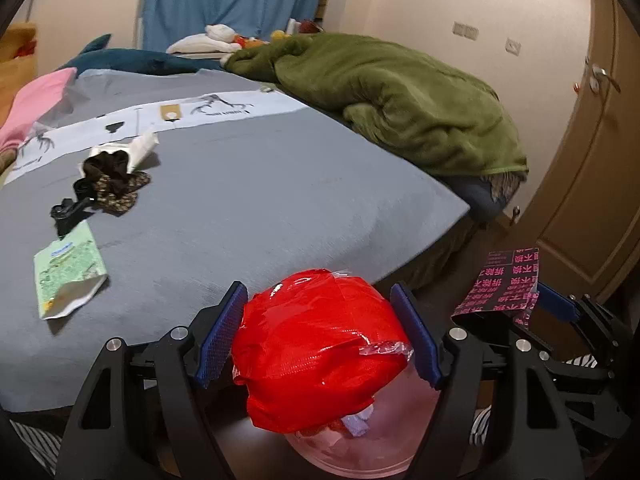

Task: Collect trash
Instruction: 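Carry both items over the pink bucket and open both tools to drop them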

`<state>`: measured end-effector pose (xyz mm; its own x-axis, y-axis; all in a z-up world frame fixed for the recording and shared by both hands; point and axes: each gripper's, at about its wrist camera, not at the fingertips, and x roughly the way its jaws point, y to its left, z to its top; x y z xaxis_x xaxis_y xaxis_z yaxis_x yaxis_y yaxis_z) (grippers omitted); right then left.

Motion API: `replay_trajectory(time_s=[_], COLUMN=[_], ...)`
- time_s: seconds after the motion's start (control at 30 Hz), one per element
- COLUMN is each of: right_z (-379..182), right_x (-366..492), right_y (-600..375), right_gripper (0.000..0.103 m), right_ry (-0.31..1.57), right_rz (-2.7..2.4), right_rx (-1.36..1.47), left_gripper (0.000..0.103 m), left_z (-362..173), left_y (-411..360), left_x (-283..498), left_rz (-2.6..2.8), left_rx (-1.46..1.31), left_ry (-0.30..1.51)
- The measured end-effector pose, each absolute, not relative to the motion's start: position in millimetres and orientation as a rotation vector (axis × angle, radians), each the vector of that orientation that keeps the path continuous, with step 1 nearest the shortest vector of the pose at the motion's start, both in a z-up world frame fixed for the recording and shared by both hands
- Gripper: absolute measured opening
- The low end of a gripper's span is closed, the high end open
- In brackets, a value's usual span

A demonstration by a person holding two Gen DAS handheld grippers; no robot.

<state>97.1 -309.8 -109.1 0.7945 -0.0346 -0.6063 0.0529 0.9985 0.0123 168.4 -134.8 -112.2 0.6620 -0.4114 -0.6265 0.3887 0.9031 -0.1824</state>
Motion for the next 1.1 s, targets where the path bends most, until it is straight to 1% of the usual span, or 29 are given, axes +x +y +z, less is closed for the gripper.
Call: replay_trajectory(time_s=[0.23,0.47,0.57,0.6,0.63,0.7,0.73,0.8,0.87,1.1], right_z=[-125.8,-151.2,-162.1,-164.9,-168.9,-176.6,-179.1,-180.5,-180.4,-171.6], right_x=[96.9,107.2,111.6,113.3,115.8,119.0,119.7,120.6,119.9,122.2], right_y=[-329.0,-334.8,-337.3,-338.5,-339.7,-341.5,-342.5,-342.7,-342.4,-344.4], right_gripper=[0.067,0.067,0.067,0.067,0.068,0.077,0.082,0.083,0.085,0.087], right_ry=[0.685,0.788,0.832,0.847,0.872,0.914,0.92,0.924,0.916,0.887], right_rz=[-0.059,-0.055,-0.057,-0.052,-0.045,-0.053,-0.066,-0.074,-0.081,-0.096], right_rx=[0.053,0.065,0.077,0.089,0.105,0.123,0.131,0.134,0.129,0.149], left_gripper=[0.072,0.072,0.073,0.075,0.082,0.087,0.088,0.09,0.091,0.091], left_z=[-127.7,-152.4,-158.1,-159.0,-159.6,-159.6,-159.0,-159.4,-158.9,-144.5], left_y=[-164.2,-182.7,-182.4,-181.9,-181.7,-180.2,-180.0,-181.4,-181.8,-166.9], left_x=[163.6,173.6,177.9,179.2,180.0,180.2,179.8,180.5,180.9,184.2], left_rz=[-0.483,-0.492,-0.486,-0.487,-0.487,-0.474,-0.469,-0.458,-0.453,-0.418], left_rx=[0.038,0.089,0.079,0.069,0.06,0.059,0.066,0.091,0.104,0.092], left_ry=[0.749,0.84,0.866,0.872,0.876,0.87,0.859,0.855,0.849,0.838])
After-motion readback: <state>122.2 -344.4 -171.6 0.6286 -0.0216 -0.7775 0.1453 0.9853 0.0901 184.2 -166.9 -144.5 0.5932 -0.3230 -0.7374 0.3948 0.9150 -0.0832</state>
